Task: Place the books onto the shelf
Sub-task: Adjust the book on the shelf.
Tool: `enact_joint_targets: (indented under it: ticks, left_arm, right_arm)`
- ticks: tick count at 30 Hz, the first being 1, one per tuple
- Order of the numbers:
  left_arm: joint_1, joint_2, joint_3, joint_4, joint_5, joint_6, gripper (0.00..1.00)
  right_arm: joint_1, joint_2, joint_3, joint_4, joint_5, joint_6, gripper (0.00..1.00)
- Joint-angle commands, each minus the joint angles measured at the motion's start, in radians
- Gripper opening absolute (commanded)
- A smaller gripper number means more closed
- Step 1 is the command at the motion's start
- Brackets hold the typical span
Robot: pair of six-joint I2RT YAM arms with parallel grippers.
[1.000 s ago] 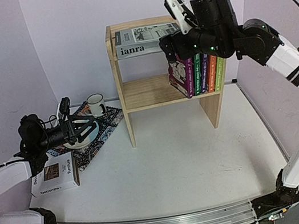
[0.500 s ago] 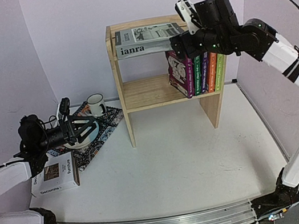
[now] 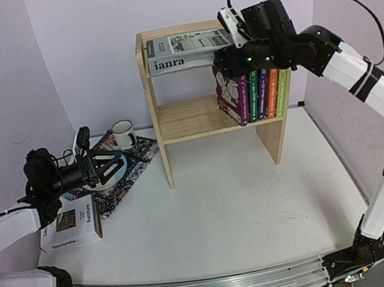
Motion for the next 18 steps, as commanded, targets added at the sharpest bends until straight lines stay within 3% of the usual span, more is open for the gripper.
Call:
enact_joint_targets:
  ticks: [1,6,8,11,18]
  left_arm:
    - [0.005,0.001,0.002,0.021,0.018,0.02,0.67]
    - [0.005,0.01,0.002,0.02,0.019,0.024,0.67]
    - [0.005,0.014,0.002,0.02,0.019,0.024,0.67]
    - [0.005,0.016,0.003,0.02,0.02,0.025,0.67]
    - [0.005,0.03,0.003,0.02,0.022,0.031,0.67]
  right_arm:
    - [-0.005,0.032,0.071,0.037,-0.013,0.015,0.78]
    - [-0.01,0.06,0.103,0.046,-0.017,0.016,0.8]
    - [-0.01,0.068,0.117,0.047,-0.023,0.017,0.9]
    - [-0.012,0.07,0.124,0.048,-0.049,0.023,0.98]
    - [-0.017,0.096,0.147,0.052,-0.049,0.021,0.92]
